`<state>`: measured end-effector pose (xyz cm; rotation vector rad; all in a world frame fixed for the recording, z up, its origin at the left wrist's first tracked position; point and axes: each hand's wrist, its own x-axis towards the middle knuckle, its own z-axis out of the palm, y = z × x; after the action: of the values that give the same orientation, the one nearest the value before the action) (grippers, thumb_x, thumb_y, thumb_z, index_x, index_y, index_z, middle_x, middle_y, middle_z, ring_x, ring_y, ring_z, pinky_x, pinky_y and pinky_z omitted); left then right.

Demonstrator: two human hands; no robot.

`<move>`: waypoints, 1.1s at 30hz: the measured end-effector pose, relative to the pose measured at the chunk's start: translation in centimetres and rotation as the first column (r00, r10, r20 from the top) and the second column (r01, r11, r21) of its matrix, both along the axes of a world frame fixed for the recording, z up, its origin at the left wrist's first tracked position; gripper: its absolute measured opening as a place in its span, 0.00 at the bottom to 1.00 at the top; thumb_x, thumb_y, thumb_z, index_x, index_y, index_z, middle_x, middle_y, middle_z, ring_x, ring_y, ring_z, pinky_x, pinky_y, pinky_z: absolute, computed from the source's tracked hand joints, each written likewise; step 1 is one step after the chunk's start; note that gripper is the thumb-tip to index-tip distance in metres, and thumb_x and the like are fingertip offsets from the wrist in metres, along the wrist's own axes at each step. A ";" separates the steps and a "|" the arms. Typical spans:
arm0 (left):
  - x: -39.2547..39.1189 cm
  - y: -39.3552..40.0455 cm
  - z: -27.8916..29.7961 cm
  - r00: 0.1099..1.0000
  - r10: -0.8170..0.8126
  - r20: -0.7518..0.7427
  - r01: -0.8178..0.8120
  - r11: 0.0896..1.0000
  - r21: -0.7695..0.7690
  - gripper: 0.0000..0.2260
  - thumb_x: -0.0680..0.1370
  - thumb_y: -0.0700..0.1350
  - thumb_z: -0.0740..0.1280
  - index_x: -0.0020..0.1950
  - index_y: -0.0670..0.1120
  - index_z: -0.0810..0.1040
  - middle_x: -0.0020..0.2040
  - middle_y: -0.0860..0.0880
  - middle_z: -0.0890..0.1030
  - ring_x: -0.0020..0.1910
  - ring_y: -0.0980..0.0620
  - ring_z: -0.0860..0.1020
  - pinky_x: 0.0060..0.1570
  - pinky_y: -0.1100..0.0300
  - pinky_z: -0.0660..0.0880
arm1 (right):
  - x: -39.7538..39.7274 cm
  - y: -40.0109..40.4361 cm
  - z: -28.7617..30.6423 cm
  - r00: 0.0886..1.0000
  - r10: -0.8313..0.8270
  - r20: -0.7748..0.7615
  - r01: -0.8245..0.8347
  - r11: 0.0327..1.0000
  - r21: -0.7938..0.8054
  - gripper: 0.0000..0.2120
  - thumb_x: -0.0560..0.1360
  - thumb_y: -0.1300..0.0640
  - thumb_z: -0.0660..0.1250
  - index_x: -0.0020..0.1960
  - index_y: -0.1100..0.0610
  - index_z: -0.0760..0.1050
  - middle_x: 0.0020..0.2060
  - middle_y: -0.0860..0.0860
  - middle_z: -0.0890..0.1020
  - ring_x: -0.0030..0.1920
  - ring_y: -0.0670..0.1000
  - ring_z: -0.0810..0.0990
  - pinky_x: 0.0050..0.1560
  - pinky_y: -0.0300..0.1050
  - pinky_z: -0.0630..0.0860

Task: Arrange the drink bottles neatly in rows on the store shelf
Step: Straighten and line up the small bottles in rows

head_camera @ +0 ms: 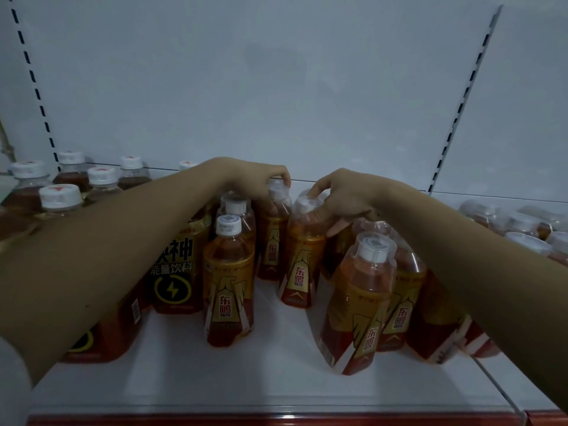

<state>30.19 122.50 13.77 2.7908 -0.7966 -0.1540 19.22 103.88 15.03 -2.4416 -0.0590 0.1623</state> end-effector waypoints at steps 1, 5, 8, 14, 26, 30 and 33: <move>0.1 0.0 -0.1 0.999 0.010 -0.041 -0.011 1.000 -0.017 0.25 0.72 0.47 0.76 0.63 0.59 0.67 0.54 0.44 0.79 0.52 0.43 0.79 0.52 0.44 0.78 | 0.0 0.2 0.2 1.000 -0.001 0.007 0.001 1.000 0.004 0.16 0.75 0.65 0.73 0.61 0.57 0.75 0.42 0.56 0.81 0.31 0.50 0.85 0.23 0.35 0.75; 0.7 0.0 -0.1 0.990 0.020 -0.139 -0.020 1.000 -0.002 0.26 0.73 0.44 0.74 0.62 0.61 0.64 0.57 0.40 0.77 0.54 0.40 0.79 0.55 0.39 0.79 | 0.9 1.6 0.4 0.999 0.030 0.039 -0.030 1.000 -0.008 0.16 0.75 0.64 0.74 0.60 0.55 0.75 0.51 0.59 0.81 0.42 0.57 0.88 0.45 0.47 0.86; 1.1 0.2 -0.3 0.992 -0.007 -0.123 0.007 1.000 0.000 0.23 0.77 0.39 0.69 0.62 0.61 0.63 0.59 0.39 0.75 0.57 0.37 0.78 0.56 0.37 0.77 | 1.3 2.8 0.4 0.998 0.054 0.045 -0.052 0.997 -0.050 0.17 0.76 0.61 0.74 0.62 0.55 0.74 0.49 0.58 0.82 0.37 0.53 0.88 0.44 0.45 0.85; 1.0 0.2 -0.5 0.994 -0.024 -0.103 0.024 1.000 -0.010 0.15 0.80 0.39 0.61 0.59 0.58 0.65 0.59 0.40 0.75 0.56 0.39 0.78 0.55 0.38 0.78 | 1.4 4.5 -0.2 0.994 0.083 0.064 -0.069 0.978 -0.197 0.26 0.76 0.58 0.74 0.72 0.58 0.72 0.55 0.62 0.80 0.21 0.43 0.80 0.22 0.32 0.72; -5.8 1.1 3.0 0.960 0.119 0.253 -0.042 0.956 -0.289 0.19 0.83 0.49 0.62 0.74 0.52 0.67 0.66 0.48 0.76 0.62 0.48 0.75 0.58 0.55 0.71 | -3.3 1.0 2.4 0.921 0.074 0.382 -0.055 0.997 -0.059 0.28 0.79 0.47 0.70 0.74 0.56 0.68 0.64 0.54 0.79 0.56 0.51 0.80 0.53 0.45 0.80; -14.0 0.6 0.1 0.800 0.237 0.551 0.203 0.757 -0.621 0.11 0.81 0.44 0.61 0.62 0.50 0.77 0.55 0.53 0.78 0.57 0.53 0.75 0.56 0.60 0.72 | -10.3 -2.9 -0.3 0.665 -0.240 0.707 0.017 0.952 0.306 0.09 0.81 0.53 0.66 0.60 0.50 0.77 0.53 0.44 0.81 0.49 0.46 0.83 0.51 0.48 0.83; -19.6 0.0 -6.2 0.671 0.432 0.603 0.258 0.627 -0.735 0.11 0.78 0.42 0.65 0.60 0.46 0.76 0.57 0.54 0.74 0.60 0.51 0.73 0.60 0.55 0.72 | -15.3 -3.3 -7.7 0.583 -0.446 0.679 0.084 0.864 0.496 0.05 0.81 0.55 0.66 0.55 0.47 0.74 0.48 0.40 0.79 0.46 0.43 0.81 0.43 0.36 0.81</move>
<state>10.55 122.54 7.56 1.9137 -0.6031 1.1759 3.93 100.61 7.29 -1.8683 -0.0858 -0.9870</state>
